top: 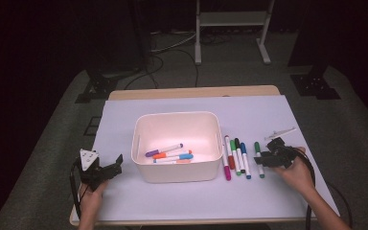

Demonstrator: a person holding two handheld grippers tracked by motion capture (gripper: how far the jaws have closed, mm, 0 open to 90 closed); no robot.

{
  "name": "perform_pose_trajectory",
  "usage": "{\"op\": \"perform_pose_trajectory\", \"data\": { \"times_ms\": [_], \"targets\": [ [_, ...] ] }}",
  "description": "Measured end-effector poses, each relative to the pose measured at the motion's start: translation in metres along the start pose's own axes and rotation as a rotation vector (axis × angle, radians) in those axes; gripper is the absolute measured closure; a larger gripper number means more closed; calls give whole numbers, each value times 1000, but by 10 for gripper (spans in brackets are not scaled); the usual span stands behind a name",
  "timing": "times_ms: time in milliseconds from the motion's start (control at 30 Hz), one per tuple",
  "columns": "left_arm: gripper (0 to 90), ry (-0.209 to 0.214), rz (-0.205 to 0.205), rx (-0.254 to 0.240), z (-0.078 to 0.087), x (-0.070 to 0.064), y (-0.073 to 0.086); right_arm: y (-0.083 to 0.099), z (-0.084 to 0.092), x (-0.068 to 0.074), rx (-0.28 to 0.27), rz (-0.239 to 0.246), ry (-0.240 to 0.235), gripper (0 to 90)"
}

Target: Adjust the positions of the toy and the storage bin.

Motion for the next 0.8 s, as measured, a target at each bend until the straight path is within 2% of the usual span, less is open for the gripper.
{"op": "perform_pose_trajectory", "data": {
  "times_ms": [200, 367, 500, 600, 700, 800],
  "targets": [
    [0, -3, 9, 3, 0, 0, 0, 15, 12, -13, -27, -24, 33, 673],
    [0, -3, 5, 0, 0, 0, 0, 17, 14, -17, -39, -27, 47, 750],
    [0, -3, 8, 2, 0, 0, 0, 17, 16, -16, -37, -54, 11, 757],
    [0, -3, 8, 1, 0, 0, 0, 17, 18, -12, -37, -55, -15, 757],
    [0, -3, 2, 1, 0, 0, 0, 11, 26, -4, -59, -55, -47, 758],
    [0, -3, -1, 1, 0, 0, 0, 1, 38, 8, -90, -36, -85, 758]
  ]
}}
Point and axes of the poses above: each handheld gripper's, and its own axes: z roughly backward along the jaws, y roughly out of its underside, x roughly to its left, the point moved 9 cm from there along -z, roughly forward along the jaws, and after that the axes turned 15 degrees about -y, right-handed, at the moved point
